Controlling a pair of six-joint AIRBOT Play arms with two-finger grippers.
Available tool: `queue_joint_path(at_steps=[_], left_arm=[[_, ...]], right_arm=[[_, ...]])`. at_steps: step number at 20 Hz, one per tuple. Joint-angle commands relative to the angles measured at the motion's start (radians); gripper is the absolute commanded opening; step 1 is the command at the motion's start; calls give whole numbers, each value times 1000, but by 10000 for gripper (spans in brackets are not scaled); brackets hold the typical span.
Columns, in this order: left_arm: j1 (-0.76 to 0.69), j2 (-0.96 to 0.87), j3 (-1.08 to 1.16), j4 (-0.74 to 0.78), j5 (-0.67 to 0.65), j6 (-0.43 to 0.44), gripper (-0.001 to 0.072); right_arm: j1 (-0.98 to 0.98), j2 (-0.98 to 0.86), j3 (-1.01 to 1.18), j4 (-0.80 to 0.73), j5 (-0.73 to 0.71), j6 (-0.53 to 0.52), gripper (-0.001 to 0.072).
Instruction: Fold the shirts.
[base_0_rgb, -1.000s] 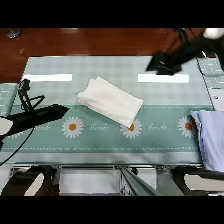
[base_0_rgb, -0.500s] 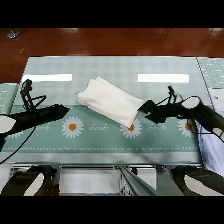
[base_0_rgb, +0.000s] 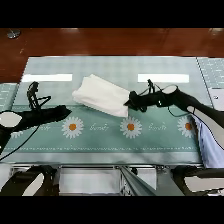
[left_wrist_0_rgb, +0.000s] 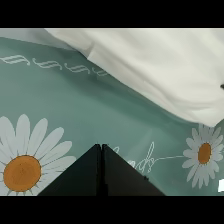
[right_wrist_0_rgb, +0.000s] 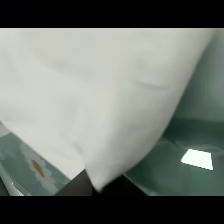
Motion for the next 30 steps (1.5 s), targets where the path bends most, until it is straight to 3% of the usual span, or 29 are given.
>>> queue_joint_path(at_steps=[1, 4, 8, 16, 20, 24, 28, 30], left_arm=[[-8, -7, -1, 0, -1, 0, 17], [-33, -7, -1, 0, 0, 0, 17], [-72, -7, -1, 0, 3, 0, 17], [-79, -7, -1, 0, 11, 0, 17], [-79, -7, -1, 0, 34, 0, 17], [-79, -7, -1, 0, 56, 0, 17], [-79, -7, -1, 0, 86, 0, 17], [-79, -7, -1, 0, 87, 0, 17]], right_arm=[[-9, -44, 312, -124, 145, 10, 17], [-50, -44, 673, -389, 336, 148, 17], [-154, -43, 1019, -578, 550, 277, 17], [-531, 138, 1081, -718, 929, 380, 17], [-719, 317, 926, -856, 970, 377, 16], [-891, 553, 630, -1067, 969, 391, 17], [-1077, 770, 304, -1401, 969, 348, 16], [-1192, 863, 126, -1431, 940, 347, 19]])
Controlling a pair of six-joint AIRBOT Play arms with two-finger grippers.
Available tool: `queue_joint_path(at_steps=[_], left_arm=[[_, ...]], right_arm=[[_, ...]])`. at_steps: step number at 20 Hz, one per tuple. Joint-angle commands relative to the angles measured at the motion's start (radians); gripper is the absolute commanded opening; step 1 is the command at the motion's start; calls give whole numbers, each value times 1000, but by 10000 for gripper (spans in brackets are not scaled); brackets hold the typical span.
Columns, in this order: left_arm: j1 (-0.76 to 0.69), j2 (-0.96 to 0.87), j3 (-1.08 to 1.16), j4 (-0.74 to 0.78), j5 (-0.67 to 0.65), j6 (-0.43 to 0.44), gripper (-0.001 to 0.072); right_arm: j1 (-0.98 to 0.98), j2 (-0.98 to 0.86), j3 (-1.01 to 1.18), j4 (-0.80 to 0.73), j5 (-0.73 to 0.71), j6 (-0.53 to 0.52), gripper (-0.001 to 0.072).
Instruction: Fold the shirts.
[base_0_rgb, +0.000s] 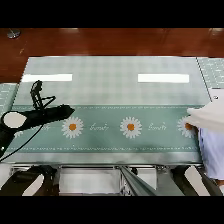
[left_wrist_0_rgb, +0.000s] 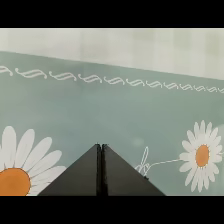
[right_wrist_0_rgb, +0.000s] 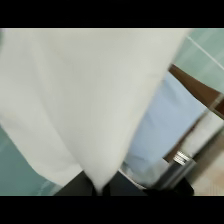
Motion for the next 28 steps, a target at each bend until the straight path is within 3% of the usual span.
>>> queue_joint_path(at_steps=[1, 3, 5, 8, 11, 13, 15, 17, 20, 22, 28], left_arm=[[0, 0, -1, 0, 12, 0, 17], [0, 0, -1, 2, 15, 7, 17], [24, 0, 0, 10, 11, 80, 17], [145, -5, 70, 9, 0, 80, 17], [226, -61, 313, 7, -67, 114, 17], [208, -141, 565, 5, -148, 114, 16], [148, -220, 790, 17, -215, 113, 15], [52, -271, 923, 143, -227, 89, 15], [-74, -347, 901, 372, -253, -24, 15], [-103, -426, 813, 429, -288, -80, 16], [-19, -574, 768, 425, -365, -93, 17]], right_arm=[[-188, 179, -315, -165, -32, 14, 53], [-225, 206, -432, -162, -63, 29, 632], [-192, 164, -405, -117, -103, 17, 626], [-84, 27, -172, -54, -178, -3, 587], [130, -169, 164, 199, -274, -44, 15], [339, -288, 319, 398, -406, -51, 18], [577, -378, 376, 471, -555, -51, 18], [798, -458, 375, 435, -636, -51, 18], [1027, -612, 360, 228, -595, -54, 16], [1086, -693, 295, 166, -586, -37, 15], [1022, -749, 208, 135, -512, 58, 16]])
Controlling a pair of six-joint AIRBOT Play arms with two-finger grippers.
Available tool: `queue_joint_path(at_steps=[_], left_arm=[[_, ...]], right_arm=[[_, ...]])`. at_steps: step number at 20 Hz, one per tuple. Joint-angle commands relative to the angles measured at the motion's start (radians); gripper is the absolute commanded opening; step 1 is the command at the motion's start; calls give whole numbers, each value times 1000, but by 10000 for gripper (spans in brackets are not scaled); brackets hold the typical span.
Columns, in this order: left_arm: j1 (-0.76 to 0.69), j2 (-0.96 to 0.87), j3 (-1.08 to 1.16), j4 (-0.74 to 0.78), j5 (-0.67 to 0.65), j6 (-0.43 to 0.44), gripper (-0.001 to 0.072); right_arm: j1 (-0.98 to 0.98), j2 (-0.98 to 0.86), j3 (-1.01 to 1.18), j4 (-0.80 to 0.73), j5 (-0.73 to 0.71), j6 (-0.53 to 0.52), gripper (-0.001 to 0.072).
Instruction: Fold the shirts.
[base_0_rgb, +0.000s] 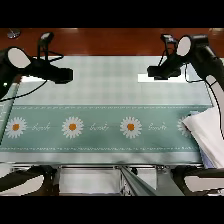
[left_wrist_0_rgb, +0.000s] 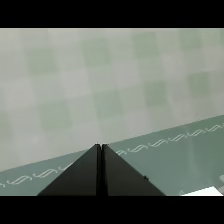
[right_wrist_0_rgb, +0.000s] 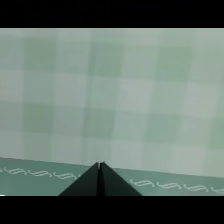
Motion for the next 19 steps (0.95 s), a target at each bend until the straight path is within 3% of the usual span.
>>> queue_joint_path(at_steps=[1, 19], left_arm=[[23, -51, -10, 24, -34, -16, 17], [23, -60, -10, 24, -59, -10, 17]], right_arm=[[-3, -26, -26, -50, 35, 38, 16], [-2, -26, -25, -66, 45, 17, 16]])
